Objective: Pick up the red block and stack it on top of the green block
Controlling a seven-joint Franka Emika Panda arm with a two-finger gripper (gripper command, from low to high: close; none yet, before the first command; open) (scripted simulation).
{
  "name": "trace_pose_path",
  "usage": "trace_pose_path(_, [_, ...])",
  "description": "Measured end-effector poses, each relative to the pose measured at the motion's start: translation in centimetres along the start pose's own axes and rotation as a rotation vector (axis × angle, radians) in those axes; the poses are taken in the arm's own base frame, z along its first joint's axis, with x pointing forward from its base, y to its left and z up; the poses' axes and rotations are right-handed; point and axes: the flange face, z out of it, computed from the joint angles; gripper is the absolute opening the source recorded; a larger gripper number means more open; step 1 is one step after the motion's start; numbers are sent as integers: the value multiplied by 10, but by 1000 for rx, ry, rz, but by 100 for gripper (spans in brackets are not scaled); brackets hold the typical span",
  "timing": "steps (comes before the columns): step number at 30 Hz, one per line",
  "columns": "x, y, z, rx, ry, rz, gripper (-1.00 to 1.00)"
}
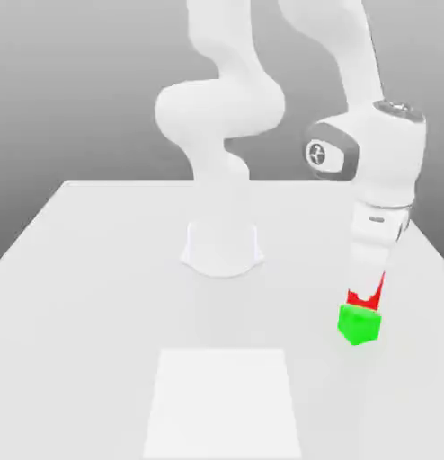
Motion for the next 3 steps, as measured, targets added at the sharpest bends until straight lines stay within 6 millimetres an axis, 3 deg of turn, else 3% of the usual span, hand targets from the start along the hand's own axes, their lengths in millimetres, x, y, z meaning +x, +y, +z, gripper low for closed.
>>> trace_pose_path(1, [-1, 0, 5, 2, -1, 0, 100])
trace_pose_path(3, [-1, 0, 5, 2, -1, 0, 100])
